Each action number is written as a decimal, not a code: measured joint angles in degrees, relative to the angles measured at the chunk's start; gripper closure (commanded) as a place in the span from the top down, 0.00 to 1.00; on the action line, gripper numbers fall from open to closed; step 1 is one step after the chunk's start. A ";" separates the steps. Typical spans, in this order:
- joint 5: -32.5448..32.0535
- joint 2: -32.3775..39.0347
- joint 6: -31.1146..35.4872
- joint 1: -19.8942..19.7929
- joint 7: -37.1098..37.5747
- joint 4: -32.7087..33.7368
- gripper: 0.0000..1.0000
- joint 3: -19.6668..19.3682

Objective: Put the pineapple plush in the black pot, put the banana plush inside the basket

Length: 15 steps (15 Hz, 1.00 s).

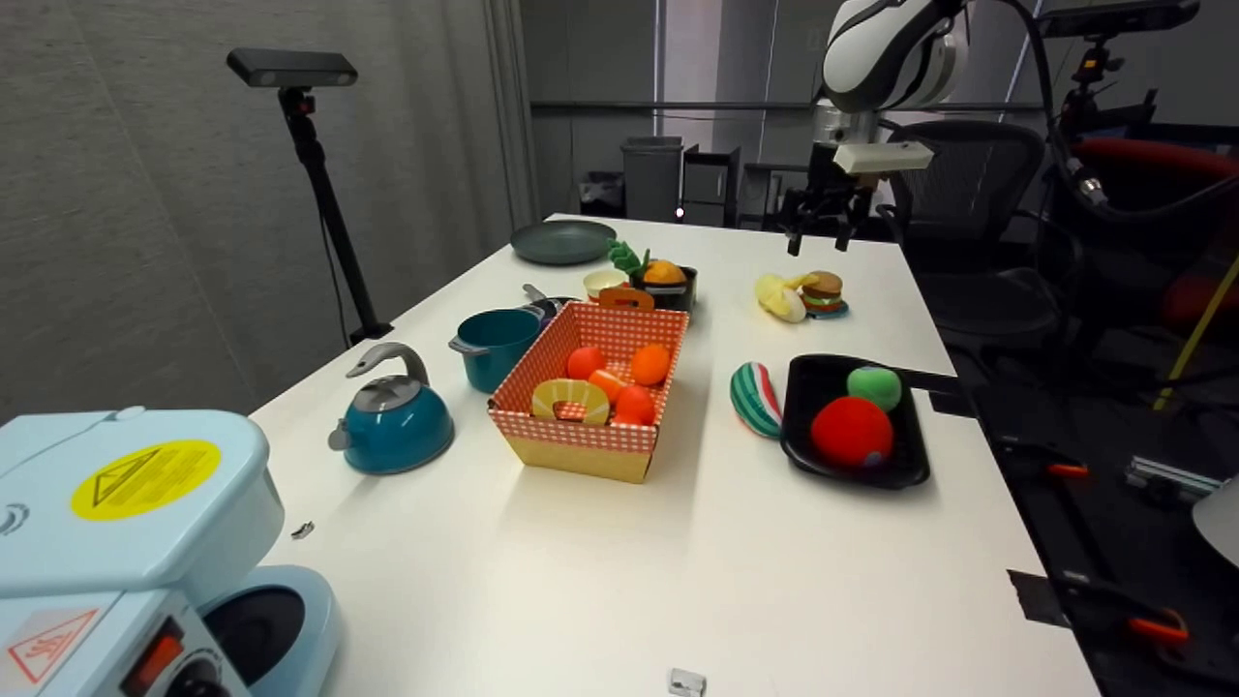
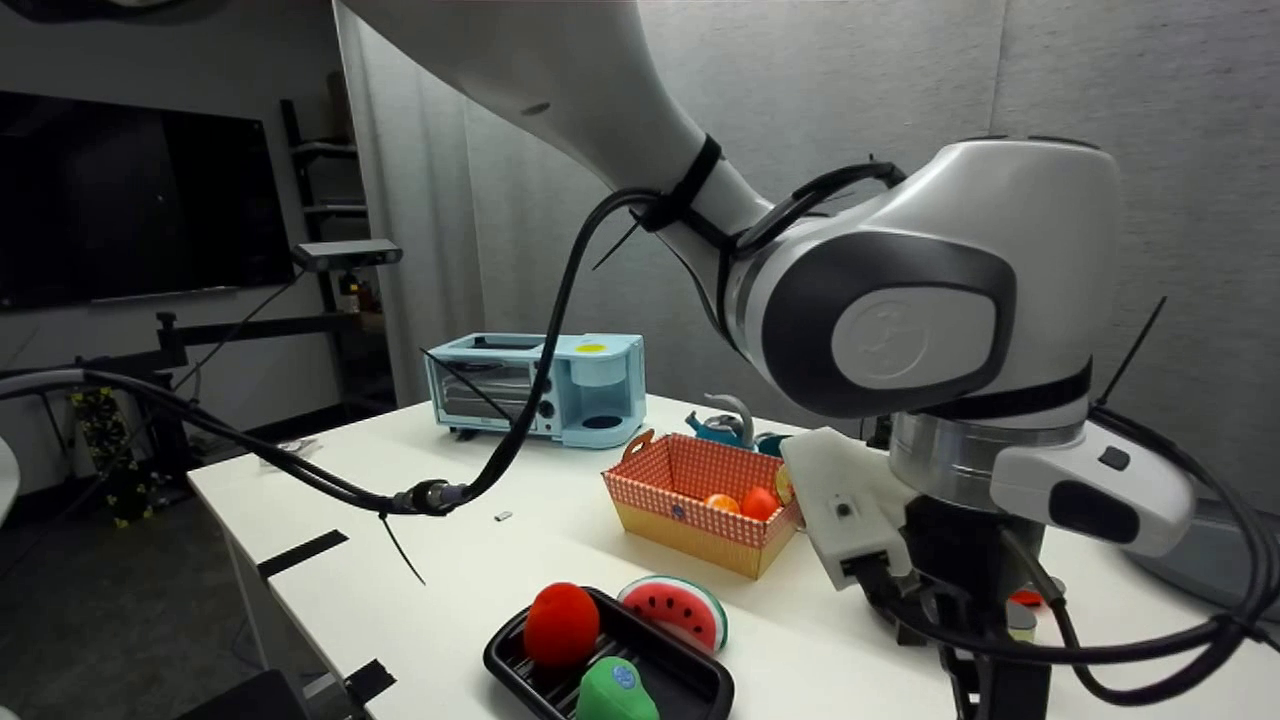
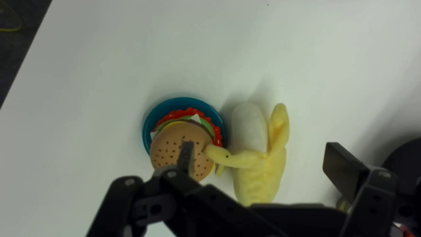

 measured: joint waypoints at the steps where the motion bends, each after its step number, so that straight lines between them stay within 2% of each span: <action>1: 0.01 0.02 0.06 -0.33 0.00 -0.11 1.00 -0.25; 5: 0.01 0.55 0.19 -0.89 0.00 -0.15 1.00 -0.38; 9: 0.84 2.55 0.20 -0.87 -0.07 0.89 1.00 1.10; 15: 6.15 9.11 0.34 -0.89 0.00 6.96 1.00 3.17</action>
